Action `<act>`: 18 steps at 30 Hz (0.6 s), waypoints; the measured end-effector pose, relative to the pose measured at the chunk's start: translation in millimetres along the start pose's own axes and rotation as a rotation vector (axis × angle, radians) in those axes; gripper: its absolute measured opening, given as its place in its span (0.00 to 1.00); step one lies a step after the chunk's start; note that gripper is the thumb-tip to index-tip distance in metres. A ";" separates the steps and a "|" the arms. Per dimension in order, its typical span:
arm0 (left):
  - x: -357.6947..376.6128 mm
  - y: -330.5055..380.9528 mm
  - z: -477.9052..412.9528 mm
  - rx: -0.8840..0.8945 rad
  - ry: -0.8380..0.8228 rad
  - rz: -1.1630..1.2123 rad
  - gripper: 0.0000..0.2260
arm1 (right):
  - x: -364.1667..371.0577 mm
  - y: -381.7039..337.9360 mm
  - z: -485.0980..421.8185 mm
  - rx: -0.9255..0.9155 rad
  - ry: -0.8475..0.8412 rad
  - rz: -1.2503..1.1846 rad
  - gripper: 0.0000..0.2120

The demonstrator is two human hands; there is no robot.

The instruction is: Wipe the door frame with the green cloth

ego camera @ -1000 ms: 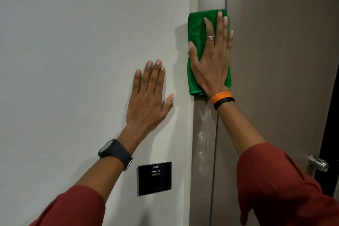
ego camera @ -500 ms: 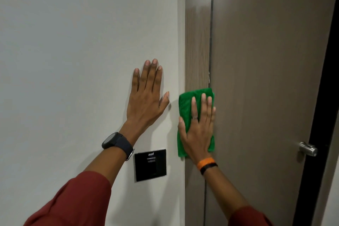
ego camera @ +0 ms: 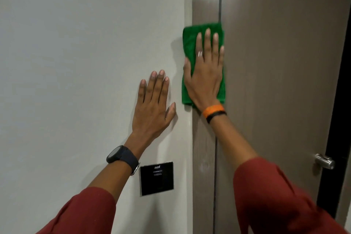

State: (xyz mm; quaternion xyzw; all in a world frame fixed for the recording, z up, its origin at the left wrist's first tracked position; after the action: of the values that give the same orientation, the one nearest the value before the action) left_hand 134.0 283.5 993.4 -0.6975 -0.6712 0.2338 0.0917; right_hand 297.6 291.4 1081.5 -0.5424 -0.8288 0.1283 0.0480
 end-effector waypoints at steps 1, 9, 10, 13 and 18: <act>-0.2 0.7 0.5 0.003 -0.001 -0.003 0.33 | 1.1 9.0 28.5 -0.010 -0.022 -0.019 0.32; -1.7 1.0 -0.1 -0.008 -0.016 -0.016 0.34 | 0.9 42.3 132.3 -0.057 -0.150 -0.045 0.34; -1.0 1.1 0.4 -0.005 -0.015 -0.011 0.34 | 0.0 35.7 109.0 -0.055 -0.125 -0.049 0.34; 0.7 0.2 0.2 -0.008 -0.002 -0.006 0.33 | -1.8 10.7 14.9 -0.014 -0.032 -0.078 0.34; 2.5 0.3 1.3 -0.007 0.019 -0.006 0.33 | -7.9 -18.4 -87.2 0.002 0.022 -0.078 0.35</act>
State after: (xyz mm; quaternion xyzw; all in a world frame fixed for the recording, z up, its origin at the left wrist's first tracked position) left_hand 133.7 285.6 991.6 -0.6978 -0.6734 0.2243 0.0962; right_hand 303.6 291.2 1170.8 -0.5109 -0.8487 0.1213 0.0628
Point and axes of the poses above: each hand's wrist, its own z-axis away from the middle knuckle, its own x-axis out of the palm, y = z × x, the point moved 3 cm from there along -z, towards the middle knuckle, and after that the axes turned 8 degrees about x, right-handed, at the moved point
